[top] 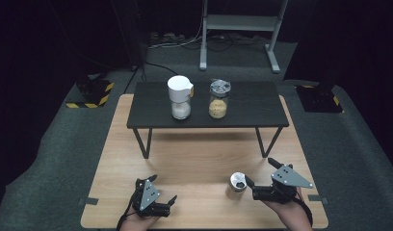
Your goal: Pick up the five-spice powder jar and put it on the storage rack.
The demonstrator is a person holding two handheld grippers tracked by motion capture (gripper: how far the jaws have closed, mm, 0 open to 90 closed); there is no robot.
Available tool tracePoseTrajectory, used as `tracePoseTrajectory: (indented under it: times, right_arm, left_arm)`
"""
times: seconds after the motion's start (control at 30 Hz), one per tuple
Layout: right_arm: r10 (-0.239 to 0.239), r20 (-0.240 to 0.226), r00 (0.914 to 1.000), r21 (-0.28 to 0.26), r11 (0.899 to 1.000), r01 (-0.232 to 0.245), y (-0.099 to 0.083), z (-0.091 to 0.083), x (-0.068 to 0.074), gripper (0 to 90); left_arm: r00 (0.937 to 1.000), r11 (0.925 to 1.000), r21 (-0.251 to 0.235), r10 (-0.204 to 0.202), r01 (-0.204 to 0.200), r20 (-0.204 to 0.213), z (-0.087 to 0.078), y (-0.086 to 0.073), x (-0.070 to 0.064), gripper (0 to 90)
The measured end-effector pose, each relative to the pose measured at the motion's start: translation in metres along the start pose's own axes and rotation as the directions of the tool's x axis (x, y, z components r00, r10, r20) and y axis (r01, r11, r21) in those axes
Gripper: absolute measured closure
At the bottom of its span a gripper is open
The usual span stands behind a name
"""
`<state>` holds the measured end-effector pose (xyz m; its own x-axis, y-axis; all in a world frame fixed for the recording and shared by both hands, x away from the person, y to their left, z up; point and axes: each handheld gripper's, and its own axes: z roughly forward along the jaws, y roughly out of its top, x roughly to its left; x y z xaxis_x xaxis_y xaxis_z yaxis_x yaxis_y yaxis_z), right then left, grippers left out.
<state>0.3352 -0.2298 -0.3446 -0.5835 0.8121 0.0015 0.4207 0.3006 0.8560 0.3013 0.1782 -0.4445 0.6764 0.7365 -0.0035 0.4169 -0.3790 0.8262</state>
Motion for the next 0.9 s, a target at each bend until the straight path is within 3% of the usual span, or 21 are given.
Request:
tracePoseTrajectory:
  times: [0.47,0.9]
  right_arm:
    - [0.016,-0.072,0.9973,-0.005,1.000,-0.016,-0.008,0.010,0.028,0.0]
    - [0.038,-0.088,0.9954,0.013,0.999,-0.037,-0.026,0.018,0.038,0.0]
  left_arm:
    - [1.0000,1.0000,-0.002,0.002,-0.002,0.006,0.000,0.000,0.000,0.8]
    - [1.0000,1.0000,-0.002,0.005,-0.005,0.008,-0.001,0.000,-0.001,0.8]
